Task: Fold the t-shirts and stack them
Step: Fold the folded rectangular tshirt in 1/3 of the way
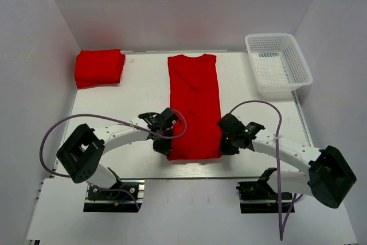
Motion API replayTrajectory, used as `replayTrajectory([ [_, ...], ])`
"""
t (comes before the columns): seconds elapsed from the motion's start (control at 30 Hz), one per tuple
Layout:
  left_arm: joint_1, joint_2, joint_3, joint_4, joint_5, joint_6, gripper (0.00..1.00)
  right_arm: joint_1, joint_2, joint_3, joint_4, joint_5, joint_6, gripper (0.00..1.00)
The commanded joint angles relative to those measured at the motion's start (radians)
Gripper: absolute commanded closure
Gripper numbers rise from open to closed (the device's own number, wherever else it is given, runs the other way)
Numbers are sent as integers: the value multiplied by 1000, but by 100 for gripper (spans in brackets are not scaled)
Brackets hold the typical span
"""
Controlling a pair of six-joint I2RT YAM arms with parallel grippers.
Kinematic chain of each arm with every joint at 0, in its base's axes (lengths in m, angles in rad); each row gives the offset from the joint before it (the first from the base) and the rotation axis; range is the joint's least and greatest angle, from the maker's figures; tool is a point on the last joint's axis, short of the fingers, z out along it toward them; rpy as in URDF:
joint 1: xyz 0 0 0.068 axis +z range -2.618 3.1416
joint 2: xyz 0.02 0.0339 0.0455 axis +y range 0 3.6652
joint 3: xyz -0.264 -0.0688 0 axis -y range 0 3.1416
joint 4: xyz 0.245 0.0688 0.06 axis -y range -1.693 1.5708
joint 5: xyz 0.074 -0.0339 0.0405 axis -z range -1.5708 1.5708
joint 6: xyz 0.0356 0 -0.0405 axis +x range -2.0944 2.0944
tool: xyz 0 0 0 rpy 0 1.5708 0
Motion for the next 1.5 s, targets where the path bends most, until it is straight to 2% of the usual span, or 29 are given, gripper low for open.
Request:
replayTrajectory([
  [0.0,-1,-38,92,-71,-15,-5,100,-7,41,93,-104,46,-48,100],
  [0.13,17,12,188,-108,-33,-5,100,-10,147,209,-165,110,-90,100],
  [0.27,26,67,311,-108,-130,8,100,-39,205,336,-178,191,-146,100],
  [0.4,60,194,460,-165,-217,37,100,-90,282,417,-157,242,-199,100],
  [0.57,149,273,555,-141,-204,94,100,-154,360,539,-123,221,-281,100],
  [0.8,212,386,754,-98,-225,176,100,-233,530,716,-97,169,-377,100],
  [1.0,253,454,839,-75,-216,252,100,-280,632,837,-92,119,-424,100],
  [1.33,304,534,917,-41,-216,301,100,-338,719,932,-49,38,-487,100],
  [1.47,324,583,952,-19,-167,329,100,-360,770,972,-49,-3,-513,100],
])
